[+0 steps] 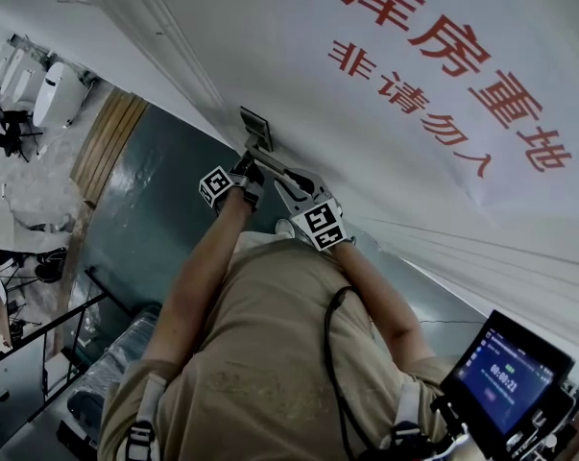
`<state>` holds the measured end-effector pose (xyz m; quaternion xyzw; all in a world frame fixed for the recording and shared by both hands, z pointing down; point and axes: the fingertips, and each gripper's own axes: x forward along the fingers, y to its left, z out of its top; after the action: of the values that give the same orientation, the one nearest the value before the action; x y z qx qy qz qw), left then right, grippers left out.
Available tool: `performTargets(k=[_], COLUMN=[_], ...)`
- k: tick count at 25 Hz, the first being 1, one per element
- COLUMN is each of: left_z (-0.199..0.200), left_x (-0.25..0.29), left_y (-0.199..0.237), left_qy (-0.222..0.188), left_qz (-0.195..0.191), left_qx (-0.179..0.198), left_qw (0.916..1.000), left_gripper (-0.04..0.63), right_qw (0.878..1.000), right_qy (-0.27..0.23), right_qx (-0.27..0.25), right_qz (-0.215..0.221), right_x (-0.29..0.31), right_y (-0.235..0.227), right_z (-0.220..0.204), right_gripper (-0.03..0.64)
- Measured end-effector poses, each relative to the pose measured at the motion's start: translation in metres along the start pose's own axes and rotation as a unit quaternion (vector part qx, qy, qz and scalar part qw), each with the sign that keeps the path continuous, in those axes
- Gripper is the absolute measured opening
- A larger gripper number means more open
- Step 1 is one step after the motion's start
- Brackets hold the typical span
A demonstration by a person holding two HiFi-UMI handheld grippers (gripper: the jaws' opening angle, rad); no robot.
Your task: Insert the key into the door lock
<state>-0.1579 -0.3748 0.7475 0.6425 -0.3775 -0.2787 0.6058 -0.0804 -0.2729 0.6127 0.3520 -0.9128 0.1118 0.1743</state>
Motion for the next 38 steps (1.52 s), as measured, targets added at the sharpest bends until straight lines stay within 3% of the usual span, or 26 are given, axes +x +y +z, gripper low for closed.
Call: performTargets(k=[4, 8, 17, 27, 33, 38], left_z=[0.006, 0.006, 0.007, 0.004, 0.004, 0.002], left_x=[0.003, 0.002, -0.005, -0.007, -0.008, -0.008], left_y=[-0.001, 0.004, 0.000, 0.003, 0.004, 0.002], left_qy=[-0.011, -0.008, -0.027, 0.002, 0.016, 0.021], left_qz=[0.004, 0.007, -0.023, -0.004, -0.015, -0.024], left_qx=[0.004, -0.004, -0.016, 0.002, 0.009, 0.005], left_qw=[0.9999, 0.9999, 0.9992, 1.0000, 0.9997, 0.9995], left_gripper=[0.129, 0.049, 0.049, 0.041, 0.038, 0.037], right_qw=[1.000, 1.000, 1.000, 1.000, 1.000, 0.998], right_qy=[0.000, 0.001, 0.002, 0.004, 0.006, 0.019], right_qx=[0.001, 0.003, 0.010, 0.011, -0.002, -0.055], right_qz=[-0.003, -0.007, -0.013, -0.012, -0.013, -0.022], right_x=[-0.005, -0.008, -0.008, -0.005, -0.004, -0.008], right_y=[-0.002, -0.006, -0.014, -0.013, -0.010, -0.007], right_z=[0.000, -0.002, -0.003, -0.004, -0.002, -0.002], right_gripper=[0.110, 0.110, 0.110, 0.110, 0.110, 0.110])
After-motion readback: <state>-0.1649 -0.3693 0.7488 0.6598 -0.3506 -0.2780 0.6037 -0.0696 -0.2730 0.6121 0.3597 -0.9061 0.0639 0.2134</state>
